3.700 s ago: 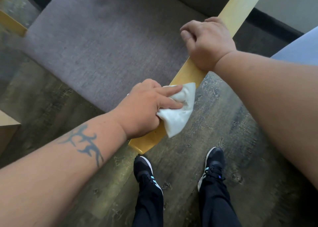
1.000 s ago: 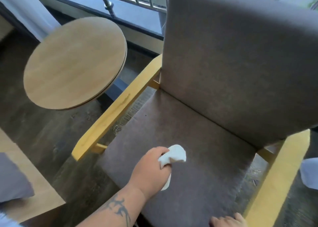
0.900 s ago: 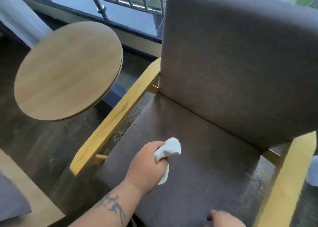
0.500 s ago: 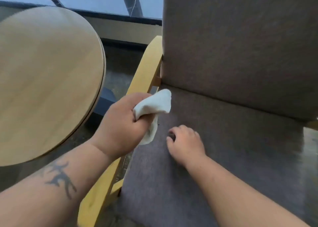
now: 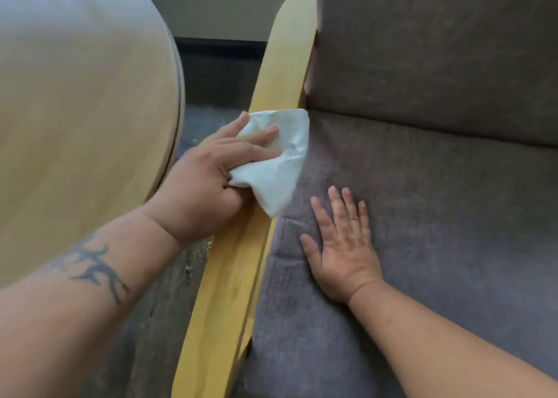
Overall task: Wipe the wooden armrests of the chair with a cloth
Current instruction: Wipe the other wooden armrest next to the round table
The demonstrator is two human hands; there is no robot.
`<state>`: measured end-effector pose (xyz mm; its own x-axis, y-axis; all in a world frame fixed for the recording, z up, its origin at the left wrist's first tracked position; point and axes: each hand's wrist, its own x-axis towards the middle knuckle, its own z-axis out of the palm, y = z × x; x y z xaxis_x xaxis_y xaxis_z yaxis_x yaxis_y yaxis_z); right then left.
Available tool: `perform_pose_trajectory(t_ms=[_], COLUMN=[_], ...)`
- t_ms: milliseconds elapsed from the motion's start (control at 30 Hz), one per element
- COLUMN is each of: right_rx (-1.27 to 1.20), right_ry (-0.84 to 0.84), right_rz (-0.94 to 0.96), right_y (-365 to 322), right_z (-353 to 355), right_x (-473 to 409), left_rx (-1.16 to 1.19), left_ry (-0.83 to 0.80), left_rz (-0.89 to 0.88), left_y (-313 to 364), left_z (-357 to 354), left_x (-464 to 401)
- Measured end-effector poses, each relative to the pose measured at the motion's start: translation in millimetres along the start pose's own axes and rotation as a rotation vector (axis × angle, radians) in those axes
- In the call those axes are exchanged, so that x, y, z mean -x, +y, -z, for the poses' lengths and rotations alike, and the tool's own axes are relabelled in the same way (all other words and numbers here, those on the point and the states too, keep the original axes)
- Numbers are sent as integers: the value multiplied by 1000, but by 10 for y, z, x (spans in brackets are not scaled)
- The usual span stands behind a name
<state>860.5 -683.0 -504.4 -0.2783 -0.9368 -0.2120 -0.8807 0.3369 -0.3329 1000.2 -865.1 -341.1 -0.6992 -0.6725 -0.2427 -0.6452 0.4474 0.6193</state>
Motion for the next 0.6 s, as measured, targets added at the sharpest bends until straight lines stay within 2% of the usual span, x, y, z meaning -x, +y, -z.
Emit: perform_pose_trajectory(t_ms=[133, 600], right_rx=[-14, -36], right_ry=[20, 137], right_rz=[10, 33], right_y=[-14, 19], right_z=[-12, -28], right_x=[-3, 16], left_rx=[152, 218], left_ry=[77, 131], left_rz=[0, 5], left_y=[-58, -124], left_z=[-116, -394], left_x=[125, 889])
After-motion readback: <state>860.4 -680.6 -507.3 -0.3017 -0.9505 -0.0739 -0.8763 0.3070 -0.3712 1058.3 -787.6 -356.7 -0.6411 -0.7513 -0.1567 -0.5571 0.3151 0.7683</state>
